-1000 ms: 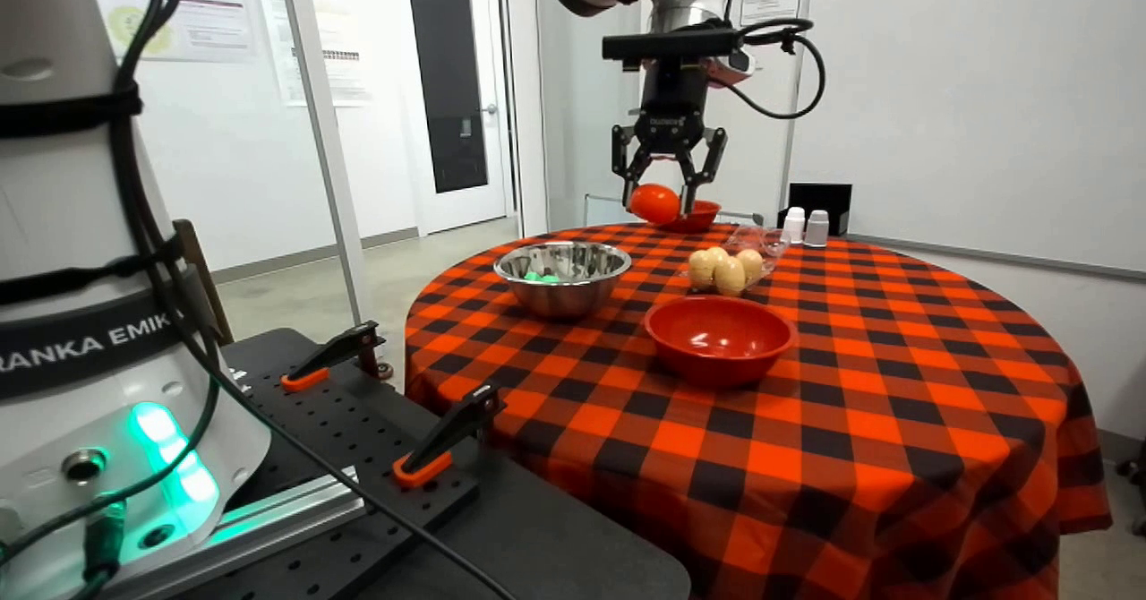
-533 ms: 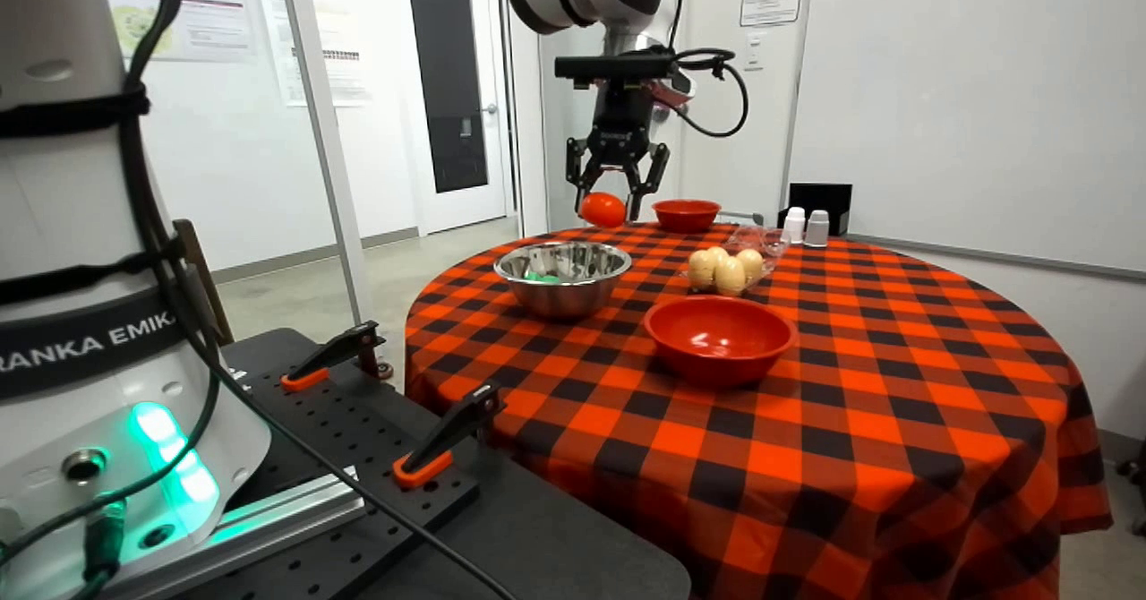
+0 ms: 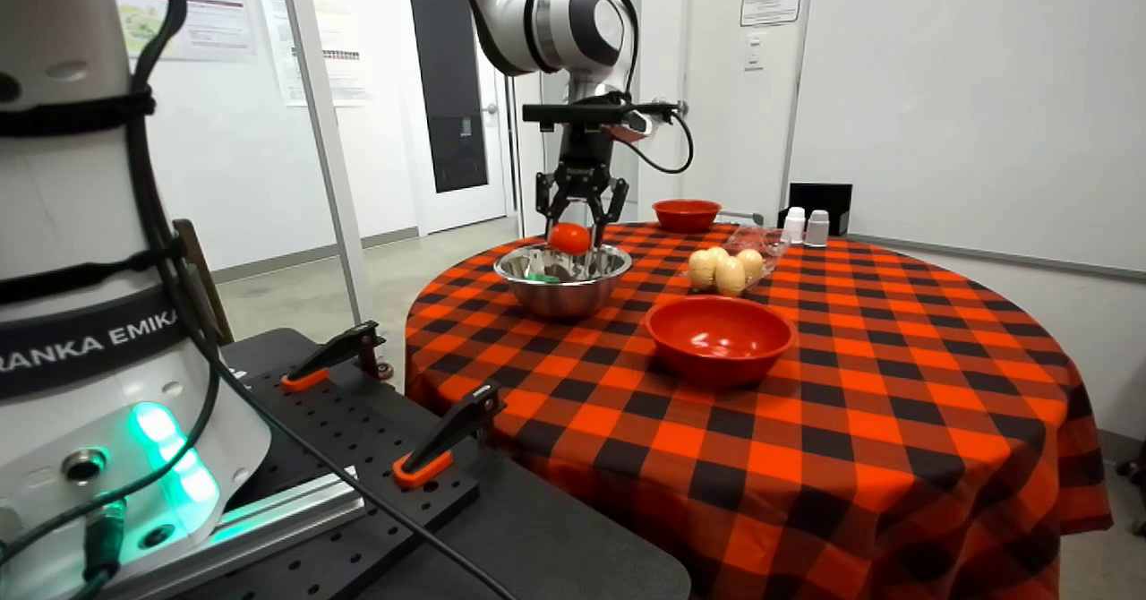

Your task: Put the broccoli and tomato in the silver bowl

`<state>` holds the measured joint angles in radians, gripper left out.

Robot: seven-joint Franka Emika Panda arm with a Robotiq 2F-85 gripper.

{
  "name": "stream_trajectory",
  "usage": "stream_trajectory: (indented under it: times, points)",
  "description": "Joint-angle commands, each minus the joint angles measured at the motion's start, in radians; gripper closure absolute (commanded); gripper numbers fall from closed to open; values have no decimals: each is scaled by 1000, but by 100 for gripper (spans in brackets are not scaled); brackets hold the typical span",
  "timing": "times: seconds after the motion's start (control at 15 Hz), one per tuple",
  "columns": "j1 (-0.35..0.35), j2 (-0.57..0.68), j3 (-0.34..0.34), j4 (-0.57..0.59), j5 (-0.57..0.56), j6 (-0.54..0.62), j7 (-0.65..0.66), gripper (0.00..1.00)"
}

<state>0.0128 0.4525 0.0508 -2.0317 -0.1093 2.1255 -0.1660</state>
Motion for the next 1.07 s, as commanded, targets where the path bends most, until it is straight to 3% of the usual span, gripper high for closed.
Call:
stream_trajectory:
  times: [0.0,0.6,0.67,0.87,1.0]
  points:
    - [35,73,-22,42,-45,63,75,60]
    - [54,163,-60,45,-153,146,115,60]
    - [49,160,-55,42,-148,147,103,10]
    - [43,138,-46,29,-138,152,88,0]
    - [38,116,-38,19,-130,159,79,0]
